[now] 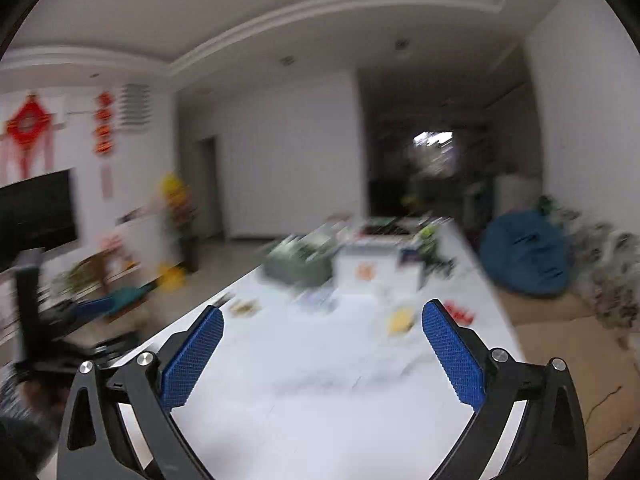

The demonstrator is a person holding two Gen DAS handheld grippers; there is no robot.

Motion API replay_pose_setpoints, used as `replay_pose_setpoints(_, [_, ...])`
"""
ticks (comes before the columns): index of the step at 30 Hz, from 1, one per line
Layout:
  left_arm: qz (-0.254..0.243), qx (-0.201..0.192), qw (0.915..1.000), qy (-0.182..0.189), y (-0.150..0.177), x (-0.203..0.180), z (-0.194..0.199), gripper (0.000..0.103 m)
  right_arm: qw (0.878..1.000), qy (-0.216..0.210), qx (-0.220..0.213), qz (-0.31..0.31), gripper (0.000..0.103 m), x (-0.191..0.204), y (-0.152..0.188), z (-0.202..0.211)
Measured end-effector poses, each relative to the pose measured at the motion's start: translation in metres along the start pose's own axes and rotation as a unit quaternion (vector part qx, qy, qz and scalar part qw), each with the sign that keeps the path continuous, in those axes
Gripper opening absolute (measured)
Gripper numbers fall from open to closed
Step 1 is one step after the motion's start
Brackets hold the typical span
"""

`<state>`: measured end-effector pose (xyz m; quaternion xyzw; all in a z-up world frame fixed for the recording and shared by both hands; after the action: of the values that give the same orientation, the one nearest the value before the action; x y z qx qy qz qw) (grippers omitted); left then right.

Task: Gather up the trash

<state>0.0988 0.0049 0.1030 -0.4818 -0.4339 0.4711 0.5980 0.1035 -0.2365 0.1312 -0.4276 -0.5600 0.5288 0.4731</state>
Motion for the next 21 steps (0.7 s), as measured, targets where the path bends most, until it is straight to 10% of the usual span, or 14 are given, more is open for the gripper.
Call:
replay_pose_setpoints(8, [0.043, 0.083, 0.9937, -0.061, 0.046, 0.001, -0.132, 0.096, 0.983, 0.117, 0.118, -0.074, 0.098, -0.014, 0.095, -0.132])
replay_pose_setpoints(21, [0.064, 0.124, 0.9879, -0.067, 0.083, 0.015, -0.175, 0.096, 0.977, 0.157, 0.145, -0.013, 0.098, -0.001, 0.154, -0.173])
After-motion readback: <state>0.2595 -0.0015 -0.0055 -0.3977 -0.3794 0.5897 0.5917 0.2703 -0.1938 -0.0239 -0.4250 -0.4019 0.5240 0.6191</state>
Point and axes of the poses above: each gripper's, at about its wrist camera, not at the fingertips, and z roughly against the way its jaws point, x to its left, y to its underside, the point moved 2 cm from there along -z, roughly the way its jaws point, and after that the axes turned 14 degrees about -x, right-handed, at the moved point
